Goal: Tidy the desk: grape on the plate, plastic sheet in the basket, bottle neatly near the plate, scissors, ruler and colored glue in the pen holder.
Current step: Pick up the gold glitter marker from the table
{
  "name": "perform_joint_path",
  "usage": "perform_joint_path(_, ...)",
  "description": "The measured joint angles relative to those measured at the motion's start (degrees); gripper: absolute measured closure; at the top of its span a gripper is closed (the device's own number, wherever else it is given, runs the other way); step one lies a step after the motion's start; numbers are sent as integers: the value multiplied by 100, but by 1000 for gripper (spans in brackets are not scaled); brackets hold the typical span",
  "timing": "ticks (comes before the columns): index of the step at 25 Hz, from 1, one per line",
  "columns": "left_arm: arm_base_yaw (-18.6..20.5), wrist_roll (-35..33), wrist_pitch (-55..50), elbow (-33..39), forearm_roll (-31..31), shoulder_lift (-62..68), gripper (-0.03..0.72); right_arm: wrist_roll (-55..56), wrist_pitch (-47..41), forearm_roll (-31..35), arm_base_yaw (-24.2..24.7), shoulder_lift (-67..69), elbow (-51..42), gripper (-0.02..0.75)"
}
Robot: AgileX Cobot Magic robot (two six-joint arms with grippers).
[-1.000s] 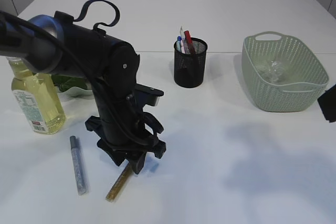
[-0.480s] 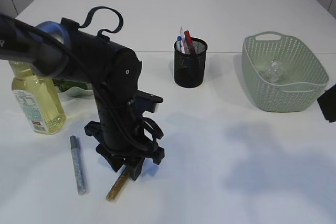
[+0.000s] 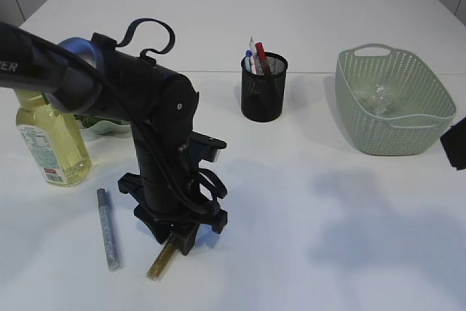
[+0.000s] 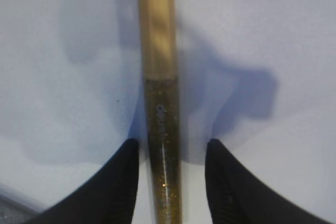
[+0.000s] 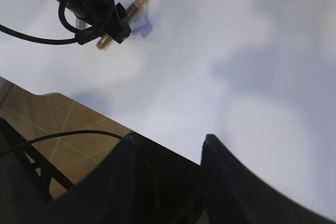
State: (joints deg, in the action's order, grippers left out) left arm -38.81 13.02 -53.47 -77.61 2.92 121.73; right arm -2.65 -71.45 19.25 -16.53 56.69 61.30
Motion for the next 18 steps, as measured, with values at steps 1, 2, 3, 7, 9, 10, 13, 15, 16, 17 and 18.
perform_joint_path(1, 0, 0, 0, 0, 0, 10, 379, 0, 0, 0, 0, 0, 0, 395)
perform_joint_path(2, 0, 0, 0, 0, 0, 14, 379, 0, 0, 0, 0, 0, 0, 395)
perform_joint_path(3, 0, 0, 0, 0, 0, 28, 379, 0, 0, 0, 0, 0, 0, 395)
perform_joint_path(7, 0, 0, -13, -13, 0, 52, 389, 0, 0, 0, 0, 0, 0, 395)
perform_joint_path(9, 0, 0, -13, -13, -5, 55, 424, 0, 0, 0, 0, 0, 0, 395)
perform_joint_path(10, 0, 0, -13, -13, -5, 64, 450, 0, 0, 0, 0, 0, 0, 395)
perform_joint_path(13, 0, 0, -13, -21, -13, 75, 516, 0, 0, 0, 0, 0, 0, 395)
perform_joint_path(15, 0, 0, -17, -36, -13, 78, 545, 0, 0, 0, 0, 0, 0, 395)
perform_joint_path(16, 0, 0, -17, -36, -13, 78, 554, 0, 0, 0, 0, 0, 0, 395)
perform_joint_path(17, 0, 0, -17, -36, -13, 78, 561, 0, 0, 0, 0, 0, 0, 395)
perform_joint_path(18, 0, 0, -17, -36, -3, 78, 568, 0, 0, 0, 0, 0, 0, 395)
